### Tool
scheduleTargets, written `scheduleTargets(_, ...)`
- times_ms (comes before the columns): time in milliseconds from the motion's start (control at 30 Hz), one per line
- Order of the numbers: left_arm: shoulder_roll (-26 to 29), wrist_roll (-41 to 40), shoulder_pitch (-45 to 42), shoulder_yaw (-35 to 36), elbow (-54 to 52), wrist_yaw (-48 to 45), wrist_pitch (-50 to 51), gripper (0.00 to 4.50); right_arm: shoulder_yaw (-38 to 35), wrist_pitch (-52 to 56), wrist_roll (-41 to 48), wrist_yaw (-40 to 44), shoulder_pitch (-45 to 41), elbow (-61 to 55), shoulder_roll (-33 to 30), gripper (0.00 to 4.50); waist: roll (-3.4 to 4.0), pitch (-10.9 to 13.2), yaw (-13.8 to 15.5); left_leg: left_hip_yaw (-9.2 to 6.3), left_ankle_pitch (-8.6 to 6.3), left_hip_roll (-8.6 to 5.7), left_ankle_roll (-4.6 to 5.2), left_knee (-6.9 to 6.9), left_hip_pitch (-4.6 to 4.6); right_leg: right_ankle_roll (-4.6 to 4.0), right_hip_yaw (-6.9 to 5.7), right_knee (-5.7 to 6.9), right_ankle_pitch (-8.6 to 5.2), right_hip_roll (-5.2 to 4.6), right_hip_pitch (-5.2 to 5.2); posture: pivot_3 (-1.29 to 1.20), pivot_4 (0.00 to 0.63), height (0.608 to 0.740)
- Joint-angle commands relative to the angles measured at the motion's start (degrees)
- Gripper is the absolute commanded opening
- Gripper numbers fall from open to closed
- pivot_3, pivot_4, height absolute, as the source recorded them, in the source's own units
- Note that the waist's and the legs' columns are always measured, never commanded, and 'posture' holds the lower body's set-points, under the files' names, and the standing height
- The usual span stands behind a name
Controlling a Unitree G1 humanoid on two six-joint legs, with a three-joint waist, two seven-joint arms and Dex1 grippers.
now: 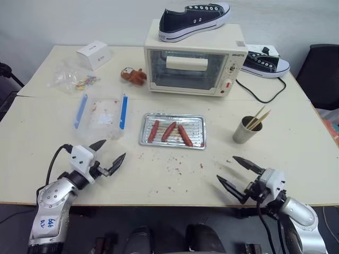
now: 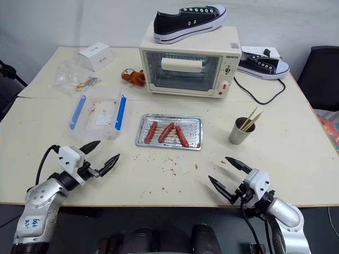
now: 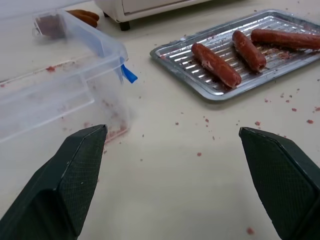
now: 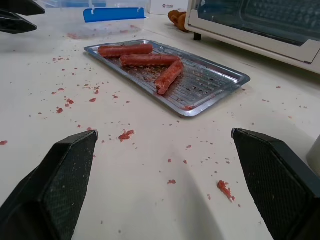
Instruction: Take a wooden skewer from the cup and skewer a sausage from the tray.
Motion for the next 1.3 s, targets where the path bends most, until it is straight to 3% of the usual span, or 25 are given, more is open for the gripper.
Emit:
scheduleTargets(33,1.2,-2.7,0.3,1.7,-2.2,-1.9,0.4,4.5,-1.2,-1.6,0.5,-0.1,-0.3,-1.1,-0.4,4.46,0.0,0.0,0.0,0.01,0.0,0.0,0.0,0.0,0.0,0.0,0.01,-0.05,0.0,0.0,0.0,0.0,0.15,0.74)
scheduleTargets(167,5.0,-11.8,-0.5,4.6,-2.9,-11.3,3.3,4.5,-3.5,0.7,2.7,-0.4,-0.5,-3.5,-2.3,4.46,0.0,0.0,0.1,-0.01,-0.01,-0.01,0.02,0.03,-0.02,0.0,0.2,-0.05,0.0,-0.06,0.0,0.0,0.15,0.74)
scheduleTargets(367,15.4,-25.5,-3.0,6.0,-6.2,-24.5,15.7,4.5,-20.5,3.8,9.1,0.7,7.2,-3.5,-10.2,4.46,0.15,0.1,0.7,0.0,-0.05,-0.05,0.05,0.02,-0.05,0.0,0.25,-0.14,0.0,-0.05,0.02,0.0,0.15,0.74)
scheduleTargets(467,16.6,-28.3,-4.9,5.7,-7.6,-26.3,18.6,4.5,-25.3,4.2,9.6,1.6,8.7,-0.5,-12.2,4.46,0.14,0.1,0.4,0.07,-0.06,-0.04,0.05,0.01,0.0,0.0,0.31,-0.12,0.0,0.02,0.02,0.0,0.15,0.74)
scheduleTargets(633,15.7,-27.1,-6.4,4.0,-8.7,-25.9,19.9,4.5,-27.1,9.6,12.0,0.8,6.0,-1.5,-14.7,4.46,0.19,0.1,-0.2,0.19,-0.04,0.0,0.02,-0.09,0.12,0.0,0.46,-0.1,0.0,0.08,0.0,0.0,0.15,0.74)
scheduleTargets(833,14.5,-24.7,-6.6,3.0,-8.3,-25.2,18.3,4.5,-21.9,40.1,22.3,-12.5,-10.6,-10.2,-26.2,4.46,0.32,0.2,-1.1,0.53,-0.01,0.0,0.0,-0.16,0.14,0.0,0.88,0.15,0.0,0.05,-0.35,0.0,0.15,0.74)
scheduleTargets(967,12.8,-22.1,-6.8,2.3,-8.7,-23.6,16.0,4.5,-15.6,56.0,23.0,-19.8,-22.7,-11.0,-32.5,4.46,0.22,0.2,-0.6,0.62,0.05,0.0,-0.07,-0.25,-0.23,-0.01,0.92,0.17,0.0,0.11,-0.8,0.0,0.15,0.74)
scheduleTargets(1133,11.4,-21.2,-5.9,1.6,-10.1,-22.3,15.3,4.5,-7.5,69.8,20.6,-27.2,-37.8,-8.5,-32.7,4.46,0.19,0.2,0.1,0.92,0.05,-0.12,0.06,-0.14,-0.37,0.05,1.01,0.17,0.03,0.21,-1.0,0.0,0.15,0.74)
scheduleTargets(1300,10.4,-20.9,-5.4,1.5,-11.4,-21.1,15.3,4.5,-1.7,74.5,16.7,-27.7,-44.9,-6.1,-31.9,4.46,0.18,0.2,0.1,0.87,0.04,-0.11,0.15,0.01,-0.46,0.13,1.12,0.15,0.07,0.1,-1.0,0.0,0.15,0.74)
